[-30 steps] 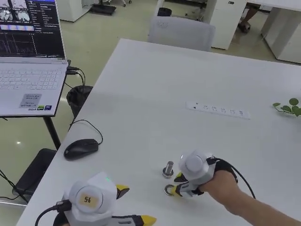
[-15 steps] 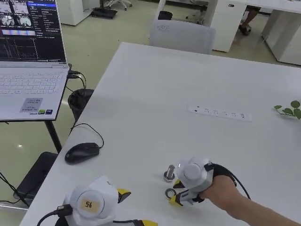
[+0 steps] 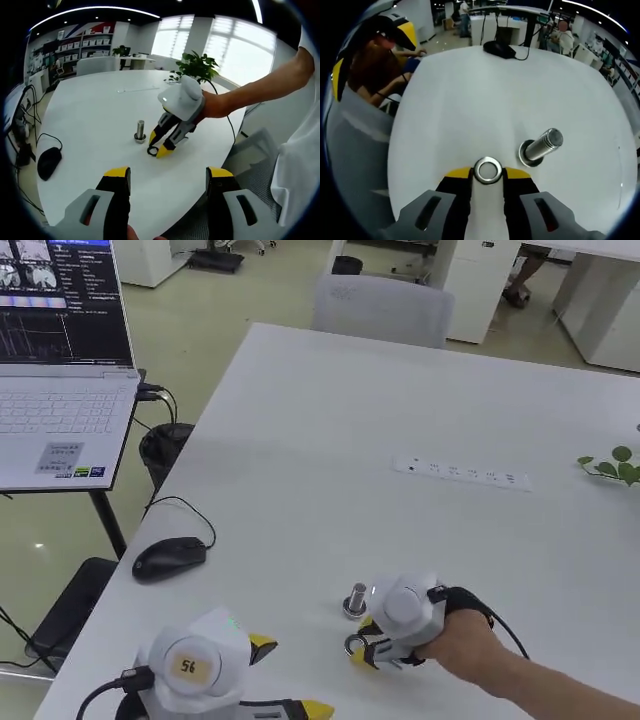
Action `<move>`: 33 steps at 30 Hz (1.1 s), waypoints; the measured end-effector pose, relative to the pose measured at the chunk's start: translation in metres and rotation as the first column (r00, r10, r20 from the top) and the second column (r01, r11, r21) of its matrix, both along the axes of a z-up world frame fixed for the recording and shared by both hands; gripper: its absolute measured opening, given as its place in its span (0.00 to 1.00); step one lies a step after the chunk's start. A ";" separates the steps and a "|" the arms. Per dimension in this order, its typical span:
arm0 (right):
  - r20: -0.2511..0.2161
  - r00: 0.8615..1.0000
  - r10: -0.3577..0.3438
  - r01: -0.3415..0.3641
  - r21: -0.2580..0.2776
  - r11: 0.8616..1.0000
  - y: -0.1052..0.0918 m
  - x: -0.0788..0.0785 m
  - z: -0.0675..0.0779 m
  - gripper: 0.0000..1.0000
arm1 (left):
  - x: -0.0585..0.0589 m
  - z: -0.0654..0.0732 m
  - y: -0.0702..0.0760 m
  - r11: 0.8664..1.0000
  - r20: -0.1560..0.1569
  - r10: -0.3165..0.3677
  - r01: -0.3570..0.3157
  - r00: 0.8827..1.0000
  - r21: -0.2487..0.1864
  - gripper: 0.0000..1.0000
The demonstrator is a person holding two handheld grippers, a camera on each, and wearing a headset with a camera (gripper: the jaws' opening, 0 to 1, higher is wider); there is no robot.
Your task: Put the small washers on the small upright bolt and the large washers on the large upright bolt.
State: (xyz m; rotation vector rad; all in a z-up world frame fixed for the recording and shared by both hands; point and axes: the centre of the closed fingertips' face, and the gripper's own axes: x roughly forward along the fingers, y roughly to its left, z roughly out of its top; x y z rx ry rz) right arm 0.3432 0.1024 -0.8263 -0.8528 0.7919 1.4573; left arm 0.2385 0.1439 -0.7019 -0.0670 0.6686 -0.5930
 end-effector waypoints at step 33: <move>0.044 0.994 -0.099 0.095 0.087 0.992 -0.011 0.003 0.039 0.23 | -0.004 0.002 0.000 1.000 0.003 0.004 -0.004 1.000 0.001 0.60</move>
